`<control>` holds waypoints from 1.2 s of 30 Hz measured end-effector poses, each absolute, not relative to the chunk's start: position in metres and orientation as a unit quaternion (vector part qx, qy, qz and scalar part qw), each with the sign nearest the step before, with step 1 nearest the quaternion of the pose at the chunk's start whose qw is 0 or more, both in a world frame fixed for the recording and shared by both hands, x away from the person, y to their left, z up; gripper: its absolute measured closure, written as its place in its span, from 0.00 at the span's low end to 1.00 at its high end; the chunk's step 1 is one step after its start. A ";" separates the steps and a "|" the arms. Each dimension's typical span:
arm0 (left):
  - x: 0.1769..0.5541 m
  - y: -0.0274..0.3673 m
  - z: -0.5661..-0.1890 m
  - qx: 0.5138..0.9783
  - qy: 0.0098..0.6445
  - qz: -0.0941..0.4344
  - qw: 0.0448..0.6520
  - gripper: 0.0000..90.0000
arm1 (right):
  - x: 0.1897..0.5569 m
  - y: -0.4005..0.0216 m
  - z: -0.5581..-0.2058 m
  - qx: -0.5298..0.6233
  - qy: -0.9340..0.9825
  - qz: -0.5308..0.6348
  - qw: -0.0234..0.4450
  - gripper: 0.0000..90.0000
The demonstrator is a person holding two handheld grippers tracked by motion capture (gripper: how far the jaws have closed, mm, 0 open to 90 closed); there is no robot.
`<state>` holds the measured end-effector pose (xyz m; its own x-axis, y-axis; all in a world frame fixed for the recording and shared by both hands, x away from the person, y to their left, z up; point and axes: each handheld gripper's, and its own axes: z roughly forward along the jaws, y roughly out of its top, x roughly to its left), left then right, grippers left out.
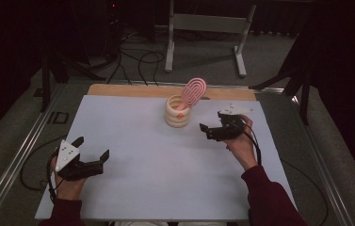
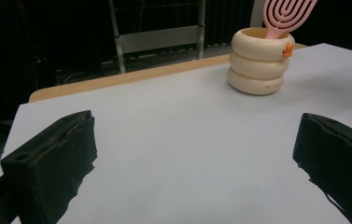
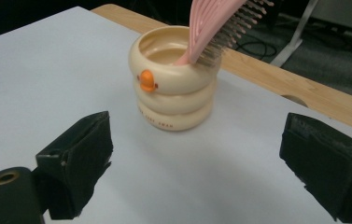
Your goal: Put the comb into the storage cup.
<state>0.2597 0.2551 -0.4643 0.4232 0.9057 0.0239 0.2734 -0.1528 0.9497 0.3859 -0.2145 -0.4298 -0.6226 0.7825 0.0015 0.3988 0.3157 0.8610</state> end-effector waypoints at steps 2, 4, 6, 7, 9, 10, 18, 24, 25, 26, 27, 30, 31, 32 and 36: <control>0.260 0.255 -0.464 0.686 0.429 0.324 0.490 0.00 | 0.374 -0.221 -0.434 0.374 0.782 0.446 0.223 0.10; 0.260 0.256 -0.464 0.686 0.430 0.324 0.490 0.00 | 0.366 -0.227 -0.436 0.375 0.774 0.456 0.229 0.10; 0.260 0.256 -0.464 0.686 0.430 0.324 0.489 0.00 | 0.359 -0.234 -0.439 0.377 0.765 0.467 0.233 0.10; 0.260 0.256 -0.464 0.686 0.430 0.324 0.489 0.00 | 0.356 -0.237 -0.440 0.380 0.763 0.468 0.233 0.10; 0.260 0.256 -0.463 0.686 0.429 0.325 0.490 0.00 | 0.350 -0.243 -0.444 0.382 0.761 0.469 0.236 0.10; 0.260 0.256 -0.463 0.686 0.429 0.325 0.490 0.00 | 0.348 -0.245 -0.445 0.386 0.760 0.469 0.234 0.10; 0.259 0.258 -0.462 0.682 0.430 0.325 0.494 0.00 | 0.326 -0.263 -0.456 0.392 0.744 0.489 0.230 0.10; 0.259 0.260 -0.461 0.679 0.429 0.325 0.499 0.00 | 0.306 -0.273 -0.465 0.384 0.728 0.511 0.247 0.10; 0.258 0.260 -0.460 0.679 0.430 0.324 0.499 0.00 | 0.304 -0.274 -0.466 0.385 0.728 0.510 0.246 0.10; 0.258 0.261 -0.460 0.678 0.430 0.324 0.500 0.00 | 0.301 -0.276 -0.470 0.390 0.729 0.506 0.247 0.10; 0.258 0.261 -0.460 0.677 0.431 0.323 0.502 0.00 | 0.298 -0.278 -0.474 0.390 0.727 0.506 0.249 0.10; 0.257 0.262 -0.459 0.675 0.431 0.324 0.504 0.00 | 0.292 -0.285 -0.481 0.401 0.723 0.502 0.253 0.10; 0.257 0.262 -0.459 0.674 0.430 0.324 0.506 0.00 | 0.290 -0.287 -0.483 0.404 0.721 0.503 0.253 0.10; 0.257 0.262 -0.459 0.674 0.430 0.324 0.506 0.00 | 0.290 -0.287 -0.483 0.404 0.721 0.503 0.253 0.10; 0.257 0.263 -0.460 0.673 0.431 0.323 0.507 0.00 | 0.281 -0.298 -0.487 0.412 0.714 0.507 0.252 0.10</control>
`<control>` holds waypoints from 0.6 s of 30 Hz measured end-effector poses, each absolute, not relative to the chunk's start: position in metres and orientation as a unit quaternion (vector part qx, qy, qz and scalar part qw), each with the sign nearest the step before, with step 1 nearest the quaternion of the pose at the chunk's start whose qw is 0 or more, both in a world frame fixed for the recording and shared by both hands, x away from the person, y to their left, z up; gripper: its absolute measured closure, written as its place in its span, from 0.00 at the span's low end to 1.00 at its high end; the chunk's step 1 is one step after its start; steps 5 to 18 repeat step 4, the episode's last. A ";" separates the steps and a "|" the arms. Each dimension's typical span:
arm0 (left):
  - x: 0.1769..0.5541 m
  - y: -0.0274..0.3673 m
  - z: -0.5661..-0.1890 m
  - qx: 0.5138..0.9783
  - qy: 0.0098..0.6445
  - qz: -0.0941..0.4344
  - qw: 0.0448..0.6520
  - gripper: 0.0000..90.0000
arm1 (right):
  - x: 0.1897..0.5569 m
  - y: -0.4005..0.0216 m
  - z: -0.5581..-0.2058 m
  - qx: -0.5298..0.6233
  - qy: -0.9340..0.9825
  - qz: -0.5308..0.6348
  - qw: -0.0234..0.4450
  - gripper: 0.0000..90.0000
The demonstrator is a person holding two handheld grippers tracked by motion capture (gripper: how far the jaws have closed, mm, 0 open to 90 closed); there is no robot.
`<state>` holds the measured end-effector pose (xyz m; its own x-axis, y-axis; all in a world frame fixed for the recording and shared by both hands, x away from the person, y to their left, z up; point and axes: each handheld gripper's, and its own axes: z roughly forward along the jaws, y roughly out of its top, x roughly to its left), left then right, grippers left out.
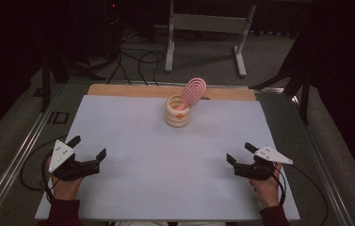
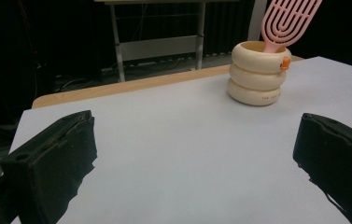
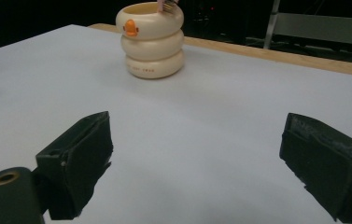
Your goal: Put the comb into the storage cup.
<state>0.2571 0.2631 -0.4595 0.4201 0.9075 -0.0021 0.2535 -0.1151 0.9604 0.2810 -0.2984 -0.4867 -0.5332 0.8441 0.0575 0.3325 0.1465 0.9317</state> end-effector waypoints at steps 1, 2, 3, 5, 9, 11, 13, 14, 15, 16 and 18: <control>0.257 0.263 -0.460 0.673 0.432 0.322 0.507 0.00 | 0.280 -0.300 -0.487 0.413 0.712 0.508 0.252 0.10; 0.257 0.263 -0.460 0.673 0.433 0.322 0.506 0.00 | 0.279 -0.301 -0.487 0.415 0.711 0.508 0.252 0.10; 0.257 0.263 -0.460 0.673 0.433 0.323 0.506 0.00 | 0.278 -0.302 -0.488 0.416 0.711 0.508 0.252 0.10; 0.257 0.263 -0.460 0.673 0.433 0.323 0.506 0.00 | 0.278 -0.302 -0.488 0.416 0.711 0.508 0.252 0.10; 0.257 0.263 -0.460 0.673 0.433 0.323 0.506 0.00 | 0.278 -0.302 -0.488 0.416 0.711 0.508 0.252 0.10; 0.257 0.263 -0.460 0.673 0.433 0.323 0.506 0.00 | 0.278 -0.302 -0.488 0.416 0.711 0.508 0.252 0.10; 0.257 0.263 -0.460 0.673 0.433 0.323 0.506 0.00 | 0.278 -0.302 -0.488 0.416 0.711 0.508 0.252 0.10; 0.257 0.263 -0.460 0.673 0.433 0.323 0.506 0.00 | 0.278 -0.302 -0.488 0.416 0.711 0.508 0.252 0.10; 0.257 0.263 -0.460 0.673 0.433 0.323 0.506 0.00 | 0.278 -0.302 -0.488 0.416 0.711 0.508 0.252 0.10; 0.257 0.263 -0.460 0.673 0.433 0.323 0.506 0.00 | 0.278 -0.302 -0.488 0.416 0.711 0.508 0.252 0.10; 0.257 0.263 -0.460 0.673 0.433 0.323 0.506 0.00 | 0.278 -0.302 -0.488 0.416 0.711 0.508 0.252 0.10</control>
